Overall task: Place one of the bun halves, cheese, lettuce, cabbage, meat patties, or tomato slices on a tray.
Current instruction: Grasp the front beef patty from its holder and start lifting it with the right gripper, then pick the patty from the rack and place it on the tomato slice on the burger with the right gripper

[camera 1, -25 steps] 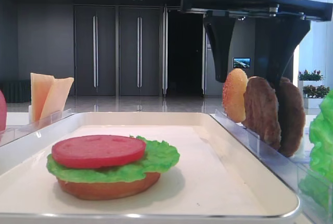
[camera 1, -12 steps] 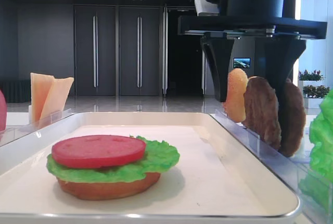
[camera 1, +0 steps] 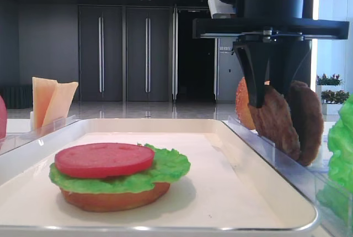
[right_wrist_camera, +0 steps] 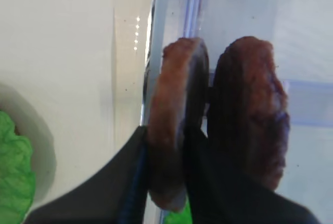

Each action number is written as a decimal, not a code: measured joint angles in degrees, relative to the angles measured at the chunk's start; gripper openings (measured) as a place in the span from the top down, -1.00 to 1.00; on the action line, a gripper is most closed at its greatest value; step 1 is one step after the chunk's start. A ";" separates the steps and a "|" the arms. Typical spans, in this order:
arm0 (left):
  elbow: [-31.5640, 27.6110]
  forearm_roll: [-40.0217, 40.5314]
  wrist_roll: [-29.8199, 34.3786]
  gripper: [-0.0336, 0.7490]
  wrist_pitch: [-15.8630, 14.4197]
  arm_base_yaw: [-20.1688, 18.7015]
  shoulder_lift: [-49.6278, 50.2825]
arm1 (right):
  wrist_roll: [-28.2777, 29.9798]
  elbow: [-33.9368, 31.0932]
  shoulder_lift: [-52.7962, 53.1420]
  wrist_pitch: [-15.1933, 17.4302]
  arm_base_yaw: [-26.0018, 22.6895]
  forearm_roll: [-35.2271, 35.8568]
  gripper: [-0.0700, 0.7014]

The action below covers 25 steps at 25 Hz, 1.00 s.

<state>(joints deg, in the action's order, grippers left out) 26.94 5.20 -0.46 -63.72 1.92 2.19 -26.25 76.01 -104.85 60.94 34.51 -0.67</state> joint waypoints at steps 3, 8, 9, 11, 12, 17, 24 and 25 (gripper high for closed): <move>0.00 0.00 0.00 0.08 0.00 0.00 0.00 | 0.00 0.00 0.00 0.11 -0.05 -0.38 0.36; 0.00 0.00 0.00 0.08 0.00 0.00 0.00 | 0.00 0.00 0.00 0.18 -0.05 -0.42 0.36; 0.00 0.00 0.00 0.08 0.00 0.00 0.00 | 0.00 0.00 0.00 0.18 -0.05 -0.42 0.36; 0.00 0.00 0.00 0.08 0.00 0.00 0.00 | 0.00 0.00 0.06 0.18 0.01 -0.42 0.36; 0.00 0.00 0.00 0.08 0.00 0.00 0.00 | 0.00 0.00 0.10 0.18 0.01 -0.42 0.36; 0.00 0.00 0.00 0.08 0.00 0.00 0.00 | 0.00 0.00 1.95 0.29 0.01 -0.62 0.36; 0.00 0.00 0.00 0.08 0.00 0.00 0.00 | 0.00 0.00 6.96 1.07 0.18 -0.27 0.38; 0.00 0.00 0.00 0.08 0.00 0.00 0.00 | 0.00 0.00 7.77 1.41 0.18 -0.12 0.38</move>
<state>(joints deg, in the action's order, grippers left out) 26.94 5.20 -0.46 -63.72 1.92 2.19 -26.25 76.01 -97.09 62.35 34.69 -0.79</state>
